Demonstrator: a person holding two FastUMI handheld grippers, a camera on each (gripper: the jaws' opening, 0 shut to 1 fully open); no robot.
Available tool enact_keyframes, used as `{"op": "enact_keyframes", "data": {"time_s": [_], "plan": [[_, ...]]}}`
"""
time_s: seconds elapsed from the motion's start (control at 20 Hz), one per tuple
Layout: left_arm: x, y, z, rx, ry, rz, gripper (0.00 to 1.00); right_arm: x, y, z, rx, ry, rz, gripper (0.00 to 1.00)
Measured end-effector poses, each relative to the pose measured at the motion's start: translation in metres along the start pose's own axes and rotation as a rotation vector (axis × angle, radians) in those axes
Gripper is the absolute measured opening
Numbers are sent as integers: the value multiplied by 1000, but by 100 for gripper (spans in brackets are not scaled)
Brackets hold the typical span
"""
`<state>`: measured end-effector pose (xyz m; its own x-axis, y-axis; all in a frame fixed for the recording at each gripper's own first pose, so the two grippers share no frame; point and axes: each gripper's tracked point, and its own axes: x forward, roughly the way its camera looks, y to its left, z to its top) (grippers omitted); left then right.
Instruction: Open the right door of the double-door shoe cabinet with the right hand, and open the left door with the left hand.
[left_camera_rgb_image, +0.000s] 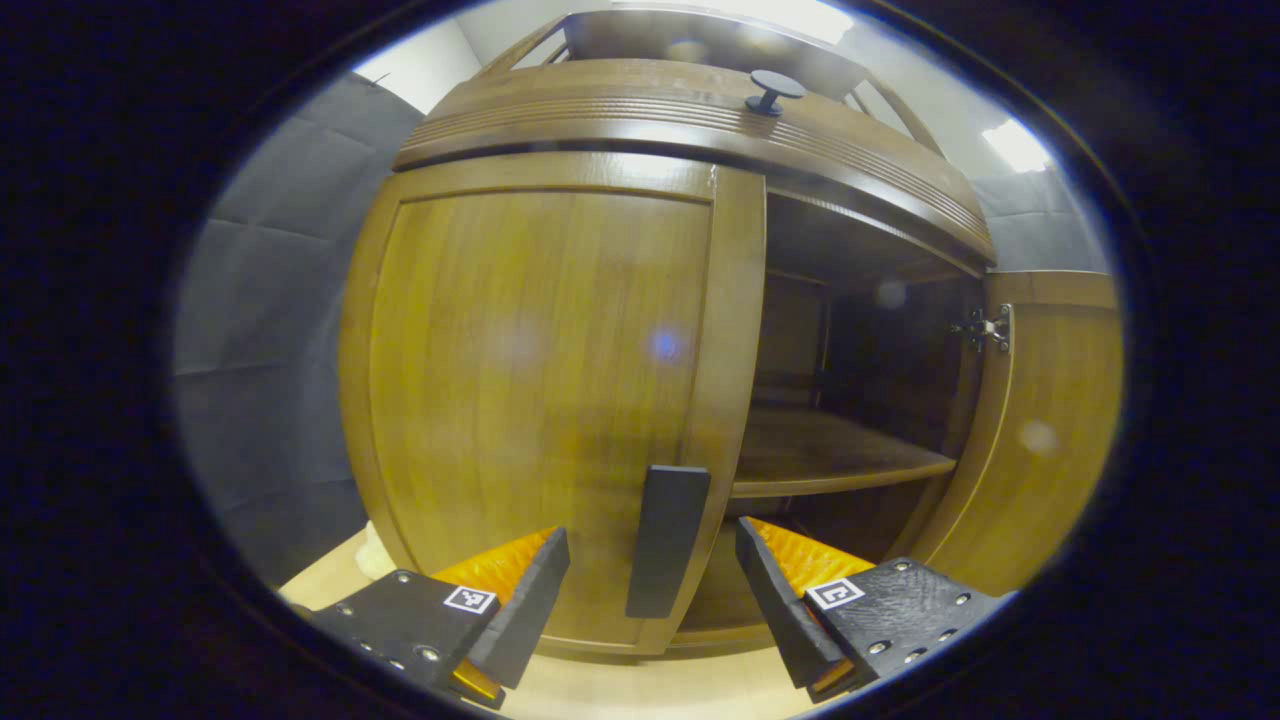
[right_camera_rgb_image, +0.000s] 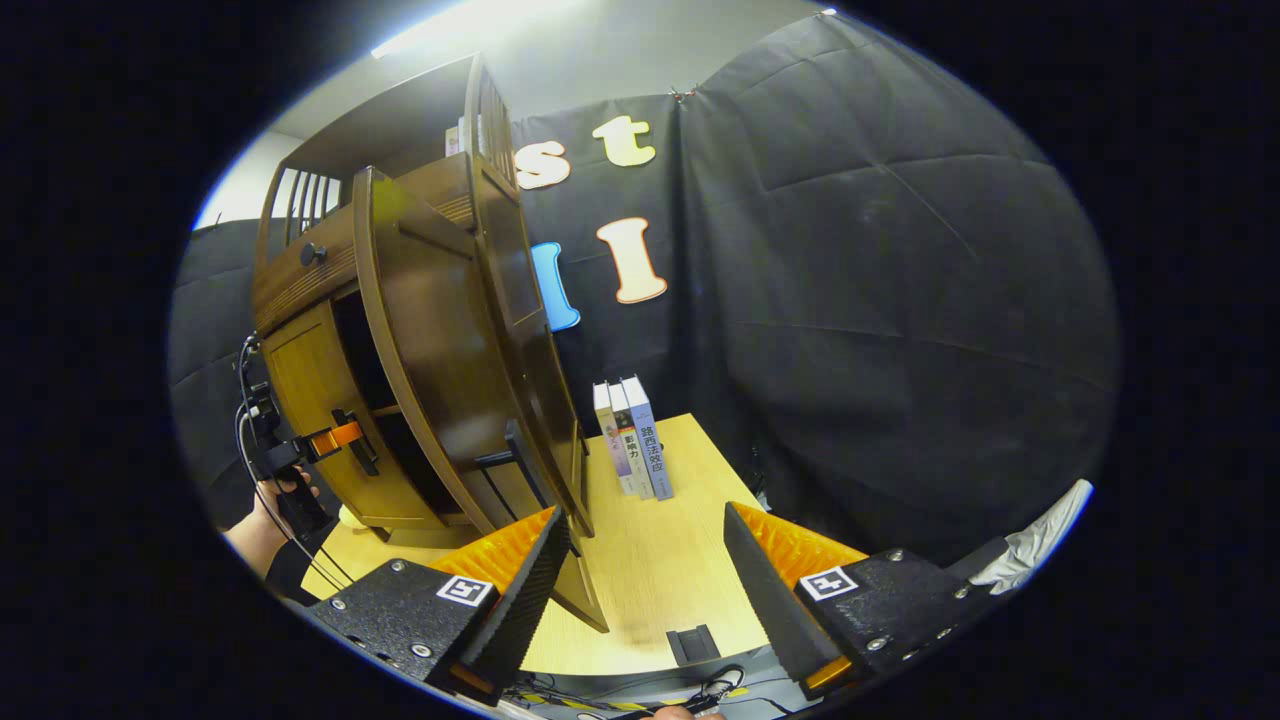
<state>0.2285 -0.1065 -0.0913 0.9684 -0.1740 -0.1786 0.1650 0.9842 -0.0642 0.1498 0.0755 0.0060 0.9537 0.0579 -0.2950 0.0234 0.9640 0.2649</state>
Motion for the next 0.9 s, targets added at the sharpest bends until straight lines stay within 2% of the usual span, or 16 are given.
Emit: {"op": "enact_keyframes", "data": {"time_s": [0.15, 0.2, 0.25, 0.3, 0.35, 0.45, 0.5, 0.55, 0.65, 0.8, 0.85, 0.9], "plan": [[19, 2, 5, 35, 6, 23, 69, -2, -2, 1, -3, -18, -26, 95], [20, -3, 6, 28, 9, 0, 59, -3, -1, 1, 1, -24, -27, 95], [22, -5, 7, 29, 8, 2, 65, -4, 0, 1, 10, -27, -25, 95], [29, -5, 5, 37, 0, 19, 54, -5, 2, 1, 22, -29, -20, 92], [27, -4, 5, 55, -6, 32, 42, -4, 7, 1, 34, -34, -14, 95], [21, -6, 7, 77, -27, 32, 19, -4, 11, 1, 57, -43, -13, 95], [24, -6, 6, 76, -25, 23, 19, -4, 13, 1, 65, -46, -12, 95], [24, -6, 5, 62, -24, 14, 31, -4, 14, 0, 69, -50, -10, 95], [20, -5, 5, 42, -20, 2, 19, -4, 17, 0, 54, -53, -1, 95], [14, -4, 5, 52, -15, -1, 29, -4, 16, 1, 28, -46, 1, 95], [12, -4, 6, 44, -16, 0, 32, -3, 18, 1, 23, -52, 2, 91], [11, -3, 10, 38, -26, -2, 32, -4, 19, 2, 20, -59, 4, 96]]}}
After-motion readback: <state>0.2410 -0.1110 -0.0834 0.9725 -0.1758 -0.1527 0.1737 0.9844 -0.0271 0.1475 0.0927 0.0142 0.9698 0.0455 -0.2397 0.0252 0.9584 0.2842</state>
